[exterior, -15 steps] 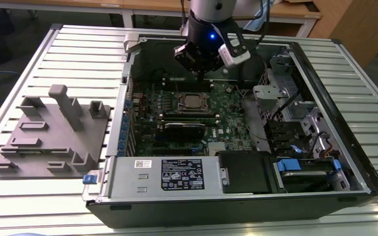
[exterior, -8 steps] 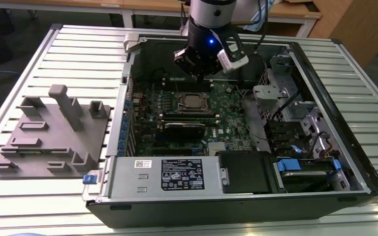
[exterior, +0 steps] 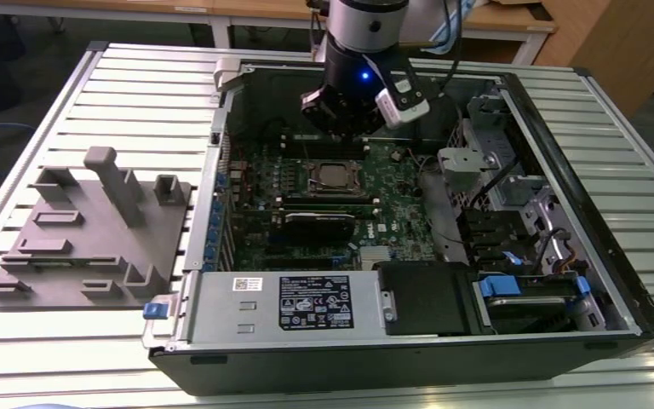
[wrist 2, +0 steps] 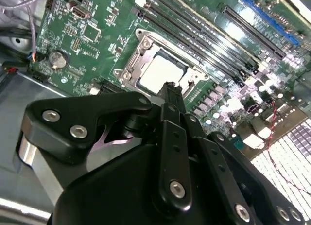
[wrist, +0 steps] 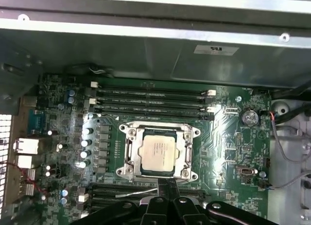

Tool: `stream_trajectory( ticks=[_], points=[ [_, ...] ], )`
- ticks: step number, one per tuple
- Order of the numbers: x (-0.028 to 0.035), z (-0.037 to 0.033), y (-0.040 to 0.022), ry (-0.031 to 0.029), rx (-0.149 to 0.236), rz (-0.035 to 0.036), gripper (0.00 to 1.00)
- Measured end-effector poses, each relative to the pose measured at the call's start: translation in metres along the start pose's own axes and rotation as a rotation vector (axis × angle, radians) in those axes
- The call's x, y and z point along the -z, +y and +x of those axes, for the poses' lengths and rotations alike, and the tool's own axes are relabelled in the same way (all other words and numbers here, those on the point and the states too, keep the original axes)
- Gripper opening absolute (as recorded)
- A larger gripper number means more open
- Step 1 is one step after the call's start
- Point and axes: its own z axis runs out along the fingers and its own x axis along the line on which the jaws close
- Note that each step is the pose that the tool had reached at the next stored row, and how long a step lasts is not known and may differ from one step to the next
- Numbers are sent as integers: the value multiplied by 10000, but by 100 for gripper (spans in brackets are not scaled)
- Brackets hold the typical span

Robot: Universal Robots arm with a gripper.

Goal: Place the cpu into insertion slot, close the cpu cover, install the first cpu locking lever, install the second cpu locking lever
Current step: 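Close the cpu cover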

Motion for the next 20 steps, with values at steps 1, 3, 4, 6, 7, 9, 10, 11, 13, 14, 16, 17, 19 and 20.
stream_trajectory(
  ticks=[1, 3, 4, 6, 7, 9, 10, 11, 13, 14, 16, 17, 19, 20],
  points=[
    [-18, 0, -1, -1, -14, -1, 10],
    [-54, 0, -4, -3, -44, 1, 10],
    [-72, 1, -5, -4, -61, 0, 10],
    [-109, 1, -7, -6, -96, 1, 10],
    [-125, 1, -8, -7, -109, 1, 10],
    [-159, 3, -11, -8, -136, 3, 10],
    [-177, 3, -12, -9, -149, 2, 10],
    [-195, 5, -13, -11, -166, 2, 10],
    [-233, 7, -15, -13, -195, 1, 10],
    [-250, 9, -16, -13, -207, 2, 10],
    [-271, 14, -17, -16, -223, 1, 10],
    [-275, 18, -17, -15, -224, 2, 10],
    [-288, 34, -14, -15, -229, 2, 10],
    [-296, 43, -11, -17, -244, 1, 10]
  ],
)
